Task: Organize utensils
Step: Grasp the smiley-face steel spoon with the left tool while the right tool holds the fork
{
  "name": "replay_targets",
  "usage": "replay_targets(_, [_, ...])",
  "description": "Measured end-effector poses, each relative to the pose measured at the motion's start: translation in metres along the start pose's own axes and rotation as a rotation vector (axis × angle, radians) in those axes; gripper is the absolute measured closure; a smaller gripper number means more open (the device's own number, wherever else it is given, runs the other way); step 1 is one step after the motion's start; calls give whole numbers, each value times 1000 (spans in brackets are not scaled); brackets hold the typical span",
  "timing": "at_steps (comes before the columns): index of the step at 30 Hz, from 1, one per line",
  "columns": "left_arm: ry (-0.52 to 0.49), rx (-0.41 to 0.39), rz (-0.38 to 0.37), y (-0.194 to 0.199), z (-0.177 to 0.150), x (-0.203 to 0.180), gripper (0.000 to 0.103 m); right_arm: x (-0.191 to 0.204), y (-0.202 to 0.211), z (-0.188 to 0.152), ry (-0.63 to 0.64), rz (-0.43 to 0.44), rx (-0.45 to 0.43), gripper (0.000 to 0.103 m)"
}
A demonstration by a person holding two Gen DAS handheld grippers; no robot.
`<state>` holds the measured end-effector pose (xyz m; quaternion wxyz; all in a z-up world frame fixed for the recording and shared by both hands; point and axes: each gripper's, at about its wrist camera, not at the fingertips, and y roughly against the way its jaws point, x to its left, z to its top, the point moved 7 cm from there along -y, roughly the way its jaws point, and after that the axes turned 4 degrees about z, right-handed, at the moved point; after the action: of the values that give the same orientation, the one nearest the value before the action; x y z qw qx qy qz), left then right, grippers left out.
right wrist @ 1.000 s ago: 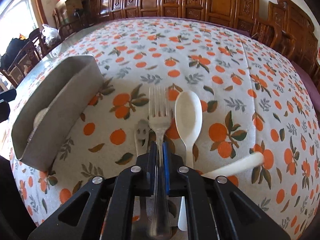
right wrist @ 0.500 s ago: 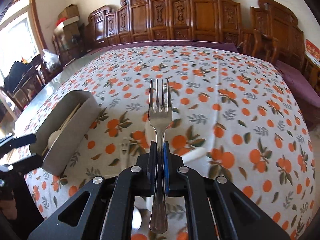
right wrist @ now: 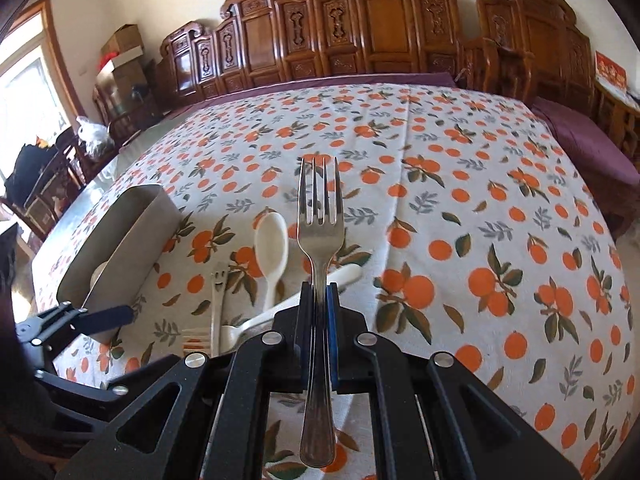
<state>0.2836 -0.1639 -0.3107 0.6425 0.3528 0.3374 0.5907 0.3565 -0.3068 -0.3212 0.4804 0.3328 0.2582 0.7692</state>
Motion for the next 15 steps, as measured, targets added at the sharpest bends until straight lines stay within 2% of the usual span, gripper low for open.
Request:
replay_targets(4, [-9,24,27,-15,0,-8,21,-3,0,-1,-9,7,-1,95])
replay_targets(8, [-37,56,61,-27,-4,-10,28,-1,-1,-2,-9,12,4,95])
replay_targets(10, [-55,45,69,-27,-4,-9,30,2,-2,-2,-2,15,7,95])
replay_targets(15, [-68,32,58,-24,-7,1,45,10,-5,-3,10,22,16,95])
